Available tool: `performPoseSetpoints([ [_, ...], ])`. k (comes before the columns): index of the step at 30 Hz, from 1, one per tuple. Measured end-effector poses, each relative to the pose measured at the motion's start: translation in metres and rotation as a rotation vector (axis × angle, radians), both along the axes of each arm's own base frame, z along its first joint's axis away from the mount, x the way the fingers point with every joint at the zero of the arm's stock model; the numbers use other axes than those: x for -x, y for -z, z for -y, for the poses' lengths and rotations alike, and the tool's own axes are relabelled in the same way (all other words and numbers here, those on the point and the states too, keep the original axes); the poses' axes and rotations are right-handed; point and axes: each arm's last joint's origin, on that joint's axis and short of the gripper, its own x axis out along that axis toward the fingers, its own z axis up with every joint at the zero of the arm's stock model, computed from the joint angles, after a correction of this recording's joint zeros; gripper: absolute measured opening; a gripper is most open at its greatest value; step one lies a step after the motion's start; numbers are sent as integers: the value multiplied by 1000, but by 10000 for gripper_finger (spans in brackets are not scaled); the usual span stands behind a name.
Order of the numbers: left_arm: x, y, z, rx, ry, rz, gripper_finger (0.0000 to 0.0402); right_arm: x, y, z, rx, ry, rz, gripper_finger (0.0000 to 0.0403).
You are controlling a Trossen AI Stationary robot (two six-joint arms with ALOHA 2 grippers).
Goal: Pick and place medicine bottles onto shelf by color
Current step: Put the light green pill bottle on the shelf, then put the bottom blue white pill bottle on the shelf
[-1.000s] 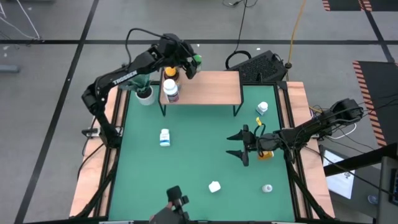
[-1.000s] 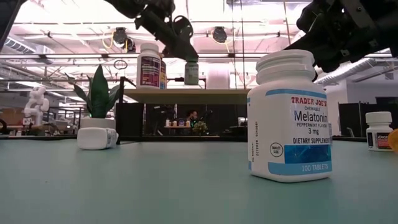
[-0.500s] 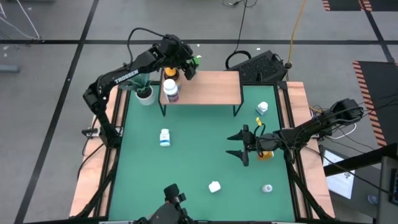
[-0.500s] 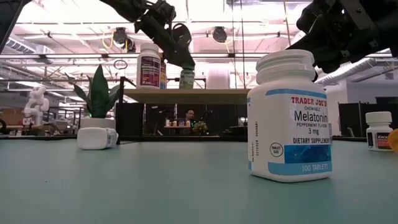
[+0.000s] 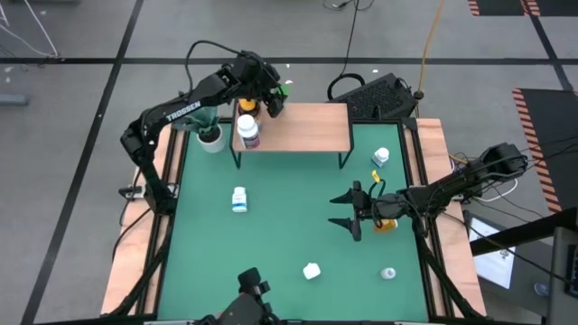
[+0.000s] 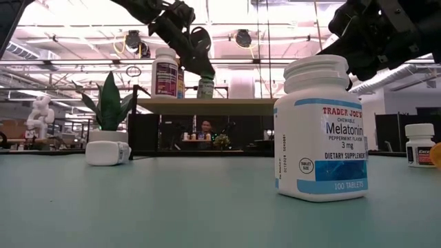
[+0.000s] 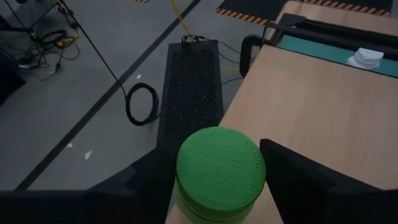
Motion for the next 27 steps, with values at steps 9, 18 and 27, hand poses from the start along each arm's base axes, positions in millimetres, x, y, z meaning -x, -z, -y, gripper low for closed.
performPoseSetpoints([
  [9, -9, 14, -4, 14, 4, -21, 215, 0, 0, 0, 0, 0, 0, 293],
  [18, -8, 10, -4, -34, 26, -35, 203, 0, 0, 0, 3, 0, 0, 293],
  [27, -13, 9, 5, -86, 83, -58, 223, 0, 0, 0, 3, -1, 0, 293],
])
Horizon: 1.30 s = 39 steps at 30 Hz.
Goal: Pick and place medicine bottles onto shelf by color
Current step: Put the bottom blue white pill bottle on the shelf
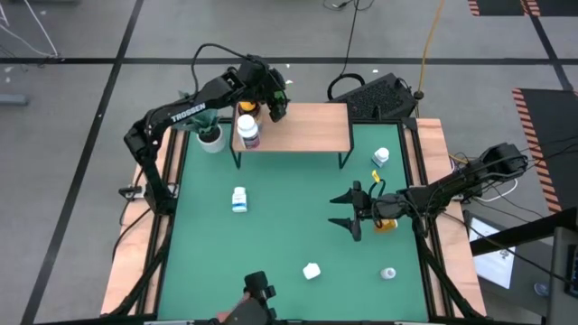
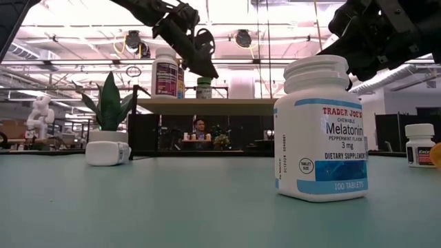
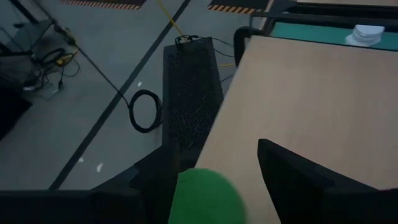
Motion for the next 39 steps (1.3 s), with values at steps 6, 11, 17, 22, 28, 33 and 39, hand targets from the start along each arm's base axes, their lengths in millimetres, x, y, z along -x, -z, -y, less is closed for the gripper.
performPoseSetpoints([
  [6, -4, -3, 8, -45, -9, -19, 256, 0, 0, 0, 0, 0, 0, 293],
  [11, 3, -25, 23, -117, -35, -7, 279, 0, 0, 0, 0, 0, 0, 293],
  [17, 24, -71, 55, -184, -13, 105, 281, 0, 0, 1, 23, 23, 2, 293],
  [22, 47, -105, 91, -179, 12, 196, 267, 0, 0, 1, 43, 12, 0, 293],
  [28, 69, -121, 143, -133, 137, 172, 246, -1, -5, -1, 14, 6, 53, 293],
  [33, 75, -109, 181, -53, 227, 8, 227, -2, -7, -2, -33, -37, 70, 293],
  [39, 52, -51, 230, 39, 334, -121, 206, 1, -7, -13, -12, -139, 71, 293],
])
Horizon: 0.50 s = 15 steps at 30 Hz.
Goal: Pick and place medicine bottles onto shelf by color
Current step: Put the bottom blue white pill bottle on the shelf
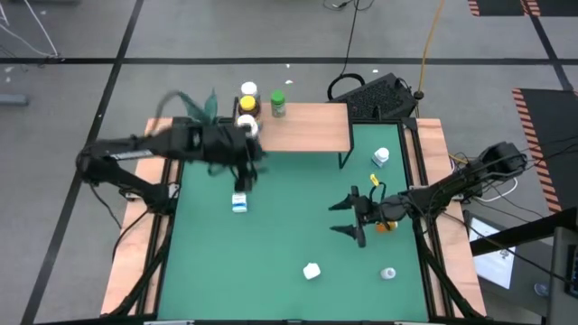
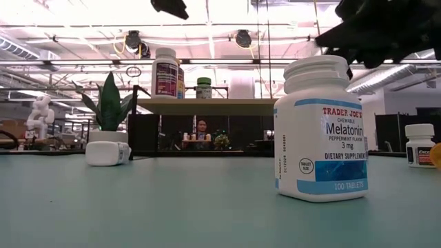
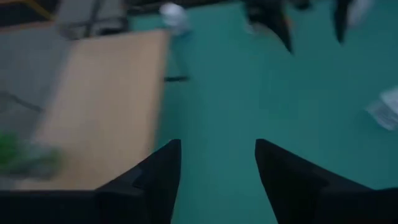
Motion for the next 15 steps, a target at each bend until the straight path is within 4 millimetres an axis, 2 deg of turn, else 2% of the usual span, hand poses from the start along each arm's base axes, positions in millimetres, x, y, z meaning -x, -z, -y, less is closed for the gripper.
performPoseSetpoints([
  [4, -16, 49, 41, 35, 100, 59, 200, 0, 7, -15, 11, -194, -18, 293],
  [7, -23, 79, 72, 68, 187, 194, 200, -5, 18, -24, 25, -240, -21, 293],
  [11, -22, 114, 99, 72, 287, 344, 200, -12, 35, -25, 69, -136, -41, 293],
  [15, -17, 136, 106, 54, 260, 418, 200, -13, 39, -20, 87, 41, -65, 293],
])
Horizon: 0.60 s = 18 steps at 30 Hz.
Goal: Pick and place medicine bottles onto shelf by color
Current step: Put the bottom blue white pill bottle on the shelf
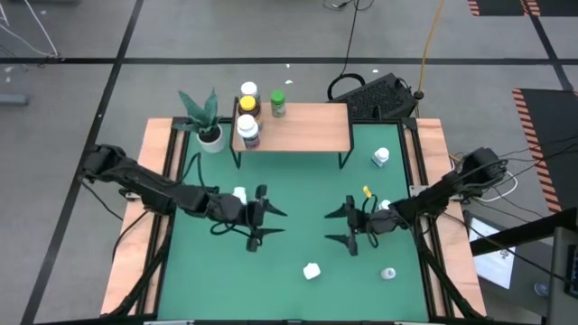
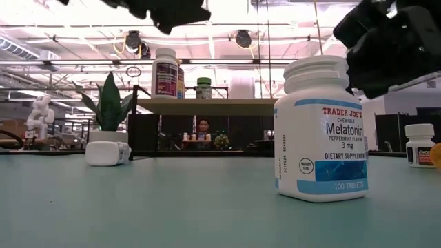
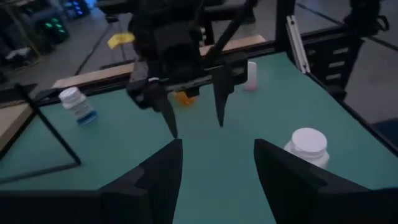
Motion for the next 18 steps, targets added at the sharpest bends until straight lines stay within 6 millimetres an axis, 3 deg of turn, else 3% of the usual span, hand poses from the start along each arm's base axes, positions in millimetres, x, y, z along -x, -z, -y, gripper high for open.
performPoseSetpoints([
  [3, 5, 12, -1, 40, -20, -16, 200, 3, -9, 0, -31, -12, 19, 293],
  [8, 12, 26, 1, 91, -12, -8, 200, 9, -22, -5, -151, -187, 24, 293],
  [14, 7, 47, 16, 89, 51, 59, 204, 7, -1, -20, -152, -270, -137, 293],
  [18, -5, 65, 30, 55, 63, 82, 227, -10, 8, -36, -123, -319, -175, 293],
])
